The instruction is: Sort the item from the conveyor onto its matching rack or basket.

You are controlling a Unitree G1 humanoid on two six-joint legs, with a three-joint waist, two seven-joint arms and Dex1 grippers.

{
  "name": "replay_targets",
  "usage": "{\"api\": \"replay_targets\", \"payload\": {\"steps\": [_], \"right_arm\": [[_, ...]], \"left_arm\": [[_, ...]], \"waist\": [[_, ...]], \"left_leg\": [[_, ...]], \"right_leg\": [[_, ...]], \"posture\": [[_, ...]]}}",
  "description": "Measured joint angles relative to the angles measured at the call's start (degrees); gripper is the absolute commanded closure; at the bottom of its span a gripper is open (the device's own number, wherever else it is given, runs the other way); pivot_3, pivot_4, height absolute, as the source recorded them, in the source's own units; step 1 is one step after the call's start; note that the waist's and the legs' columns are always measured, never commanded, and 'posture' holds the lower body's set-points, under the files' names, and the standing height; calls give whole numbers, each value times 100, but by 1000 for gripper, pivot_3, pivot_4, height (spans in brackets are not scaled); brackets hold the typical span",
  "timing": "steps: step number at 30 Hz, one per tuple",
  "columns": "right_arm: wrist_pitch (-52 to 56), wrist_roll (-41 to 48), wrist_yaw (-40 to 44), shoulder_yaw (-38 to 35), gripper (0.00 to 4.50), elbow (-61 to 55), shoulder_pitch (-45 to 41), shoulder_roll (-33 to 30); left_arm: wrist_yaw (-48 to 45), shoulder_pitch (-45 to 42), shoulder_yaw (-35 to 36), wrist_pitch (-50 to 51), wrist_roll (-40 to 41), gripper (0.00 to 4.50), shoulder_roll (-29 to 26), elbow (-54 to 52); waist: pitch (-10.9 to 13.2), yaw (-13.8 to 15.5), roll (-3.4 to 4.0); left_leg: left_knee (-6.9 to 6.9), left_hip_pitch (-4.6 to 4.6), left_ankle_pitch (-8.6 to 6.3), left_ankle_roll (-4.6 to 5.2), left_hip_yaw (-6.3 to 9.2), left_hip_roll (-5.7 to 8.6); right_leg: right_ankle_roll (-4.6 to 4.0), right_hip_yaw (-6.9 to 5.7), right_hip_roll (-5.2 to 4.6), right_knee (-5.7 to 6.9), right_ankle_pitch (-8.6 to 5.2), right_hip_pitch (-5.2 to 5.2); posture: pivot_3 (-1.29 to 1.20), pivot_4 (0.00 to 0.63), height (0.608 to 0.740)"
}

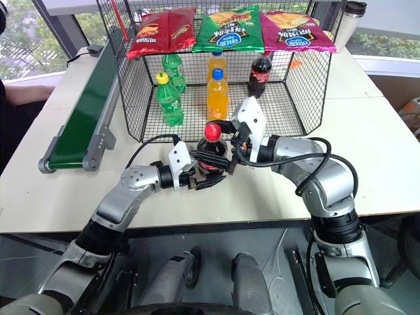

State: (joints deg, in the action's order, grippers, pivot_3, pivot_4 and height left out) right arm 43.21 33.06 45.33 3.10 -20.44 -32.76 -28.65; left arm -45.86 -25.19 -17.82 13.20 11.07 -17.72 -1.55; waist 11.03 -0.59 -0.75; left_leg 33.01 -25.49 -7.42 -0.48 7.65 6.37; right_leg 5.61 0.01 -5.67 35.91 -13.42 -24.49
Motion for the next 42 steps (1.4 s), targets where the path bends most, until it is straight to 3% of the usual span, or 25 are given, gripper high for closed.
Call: {"api": "replay_targets", "payload": {"steps": [6, 13, 14, 15, 21, 28, 33, 42], "right_arm": [[-140, 24, -6, 4, 3285, -19, -156, 57], [-153, -21, -68, 53, 3272, -17, -156, 65], [-154, -22, -84, 53, 3270, -17, -158, 65], [-145, -30, -111, 56, 3270, -11, -160, 65], [-144, -90, -270, 93, 3270, 36, -161, 95], [-162, -222, -675, 17, 3270, 408, -401, 206], [-609, -1091, -1388, -111, 3270, 1754, -1029, 152], [-1903, -1999, -2122, -231, 3270, 4084, -1756, 512]], "left_arm": [[10, -9, -13, 0, -77, 1480, 99, 43], [29, -8, -13, 53, -84, 1480, 100, 43], [53, -8, -11, 49, -85, 426, 141, 44], [118, -8, 17, 44, -85, 55, 176, 44], [255, -6, 160, 155, 19, 55, 235, -19], [497, 394, 562, 362, 66, 55, -177, -622], [936, 1116, 1137, 549, 80, 55, -438, -1081], [2136, 1199, 1411, 294, -327, 55, 150, -1045]], "waist": [[0, -4, 0], [0, -3, 0], [0, -2, 0], [0, -2, 0], [0, -3, 0], [0, -10, 1], [0, 10, 2], [2, -10, 4]], "left_leg": [[1, 1, 0, 0, 1, 0], [2, 2, 0, 0, 1, 0], [2, 2, 0, 0, 1, 0], [3, 2, 0, 0, 1, 0], [4, 2, 6, 9, 1, 1], [4, 7, 1, 1, 1, -2], [5, 7, 0, -1, 0, 3], [4, 7, 9, 11, -4, 6]], "right_leg": [[0, -2, 1, 2, 0, 1], [1, -1, 2, 3, 0, 1], [1, -1, 2, 3, 0, 1], [1, -1, 2, 3, 1, 1], [2, -2, 5, 6, 1, 2], [-1, -1, 7, 14, 0, 1], [-2, -1, 8, 13, 1, 1], [18, 0, 9, 15, 12, 0]], "posture": [[0, 150, 738], [0, 150, 738], [0, 150, 738], [0, 150, 738], [0, 150, 738], [0, 150, 738], [0, 150, 738], [0, 150, 738]]}}
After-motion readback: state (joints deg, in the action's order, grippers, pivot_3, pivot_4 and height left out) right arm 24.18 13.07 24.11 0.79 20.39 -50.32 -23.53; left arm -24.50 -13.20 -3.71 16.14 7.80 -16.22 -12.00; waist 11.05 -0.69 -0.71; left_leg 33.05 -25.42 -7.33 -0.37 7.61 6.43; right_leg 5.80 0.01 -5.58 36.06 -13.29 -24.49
